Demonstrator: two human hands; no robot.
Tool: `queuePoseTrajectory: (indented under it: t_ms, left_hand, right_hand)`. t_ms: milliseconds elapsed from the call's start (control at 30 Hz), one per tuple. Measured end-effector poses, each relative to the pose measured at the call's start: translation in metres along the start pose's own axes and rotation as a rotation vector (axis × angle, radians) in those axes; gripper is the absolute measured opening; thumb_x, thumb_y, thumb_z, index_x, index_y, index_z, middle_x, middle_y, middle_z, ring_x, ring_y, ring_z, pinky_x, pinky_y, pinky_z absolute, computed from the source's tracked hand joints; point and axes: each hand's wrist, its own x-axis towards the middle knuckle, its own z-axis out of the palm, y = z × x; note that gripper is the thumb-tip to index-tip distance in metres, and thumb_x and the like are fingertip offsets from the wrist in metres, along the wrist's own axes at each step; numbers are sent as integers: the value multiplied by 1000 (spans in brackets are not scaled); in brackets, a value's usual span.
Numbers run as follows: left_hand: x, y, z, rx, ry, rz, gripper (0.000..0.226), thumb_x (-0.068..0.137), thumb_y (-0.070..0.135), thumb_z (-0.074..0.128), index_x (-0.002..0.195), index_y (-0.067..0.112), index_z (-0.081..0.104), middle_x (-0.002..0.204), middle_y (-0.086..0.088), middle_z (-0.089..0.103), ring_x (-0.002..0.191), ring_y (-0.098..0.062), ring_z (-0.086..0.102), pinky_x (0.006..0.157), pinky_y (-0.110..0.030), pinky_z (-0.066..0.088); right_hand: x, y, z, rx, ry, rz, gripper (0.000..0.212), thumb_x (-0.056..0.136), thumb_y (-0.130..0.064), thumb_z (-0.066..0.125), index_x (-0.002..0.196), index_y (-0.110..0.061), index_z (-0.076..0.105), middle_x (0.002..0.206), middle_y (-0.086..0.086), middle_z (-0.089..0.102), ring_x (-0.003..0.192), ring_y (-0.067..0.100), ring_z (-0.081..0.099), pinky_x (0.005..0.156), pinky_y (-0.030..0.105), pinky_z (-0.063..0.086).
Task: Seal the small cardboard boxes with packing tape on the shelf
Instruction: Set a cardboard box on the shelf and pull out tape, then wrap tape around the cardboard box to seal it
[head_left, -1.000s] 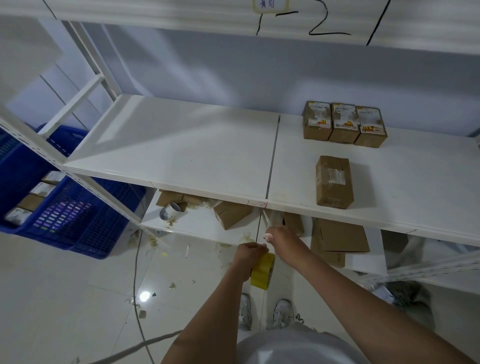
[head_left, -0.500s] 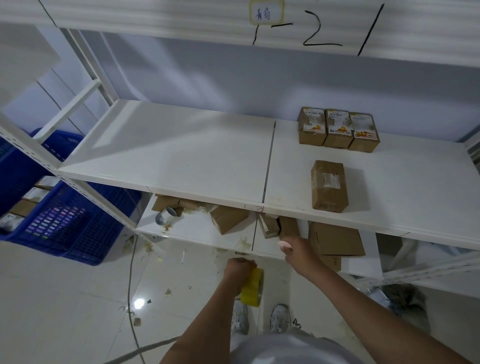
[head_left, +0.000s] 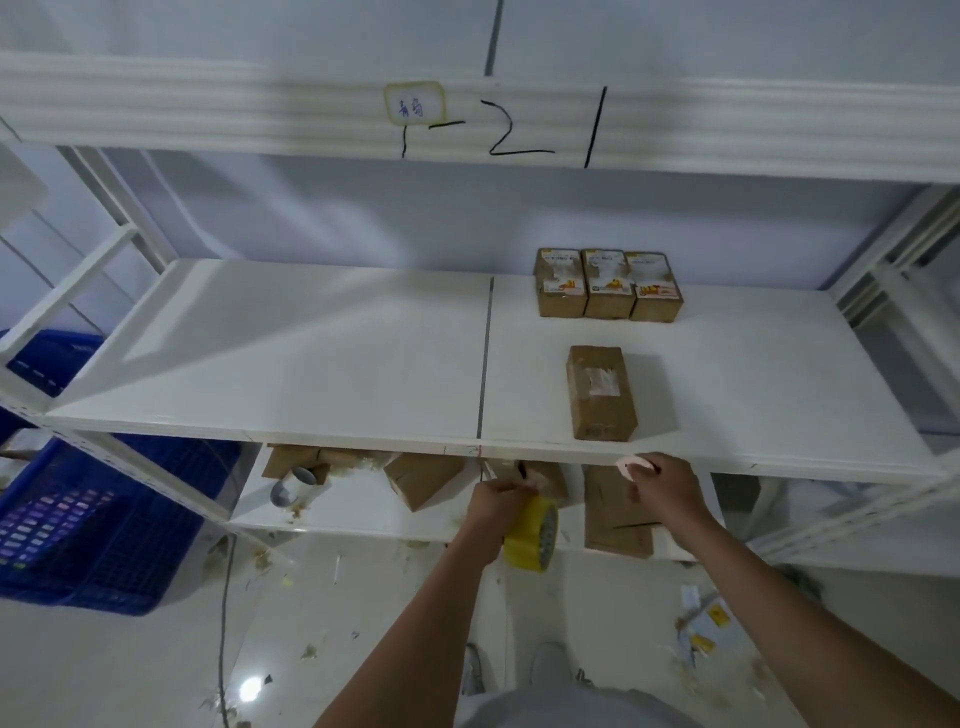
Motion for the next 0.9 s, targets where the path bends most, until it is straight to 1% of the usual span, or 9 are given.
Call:
queuePoseTrajectory:
  t_ms: [100,200,333,400,467,567,700,800,900]
  left_hand:
    - [2,20,16,-28,-11,81,10,93,17,67,97,12,75,97,-6,71,90,-24,67,74,-35,59]
    - [0,41,30,-54,-8,97,14,96,16,64,90,16,76,103,-4,70,94,-25,66,71,-33,58]
    - [-5,60,43,-60,-7,119,20,99,20,61,88,21,77,108,-2,71,90,-21,66,68,-32,58]
    - [-8,68,47,-80,4,128,20,99,18,60,88,21,77,107,-2,72,87,-20,66,66,-31,58]
    - [-9,72,49,-87,27,144,19,99,19,61,90,20,77,106,-1,72,84,-19,67,65,-31,59]
    - [-11,74,48,-114,49,172,16,99,17,62,92,14,76,105,0,72,82,-16,66,58,-25,57]
    - [-7,73,43,-124,89,177,18,98,18,62,88,16,77,107,2,72,89,-19,67,72,-34,60]
    - [-3,73,39,-107,103,175,17,97,23,64,90,17,78,105,3,71,92,-20,66,70,-32,58]
    - [0,75,35,-93,106,183,16,96,26,65,91,18,78,103,6,69,92,-19,65,67,-29,56]
  right_hand:
    - [24,10,-32,-43,135,-29,28,98,-10,54,123,-4,65,119,12,65,107,32,62,84,32,48]
    - [55,26,-62,-96,181,-2,27,96,-11,54,117,-1,68,119,16,68,105,35,64,83,32,48]
    - [90,40,-82,-88,152,13,23,94,-12,59,108,0,73,115,18,71,104,38,67,97,49,51]
    - [100,39,-84,-145,140,-2,26,94,-15,64,113,1,70,120,19,68,111,38,64,102,44,47]
    - [107,39,-85,-209,145,-10,30,94,-17,67,116,2,68,124,20,66,116,38,60,97,36,45]
    - [111,37,-83,-296,122,-24,22,93,-13,66,109,2,69,114,23,68,107,40,62,78,32,44]
    - [99,-5,-72,-532,214,-14,41,93,-14,60,132,-2,53,129,23,57,121,42,49,96,46,45]
    - [81,-49,-52,-346,255,-198,37,95,-9,58,132,-3,55,127,22,59,119,39,54,97,44,46]
    - [54,-88,-33,-122,33,-397,22,98,-8,57,118,-6,66,112,10,68,103,23,64,85,27,48]
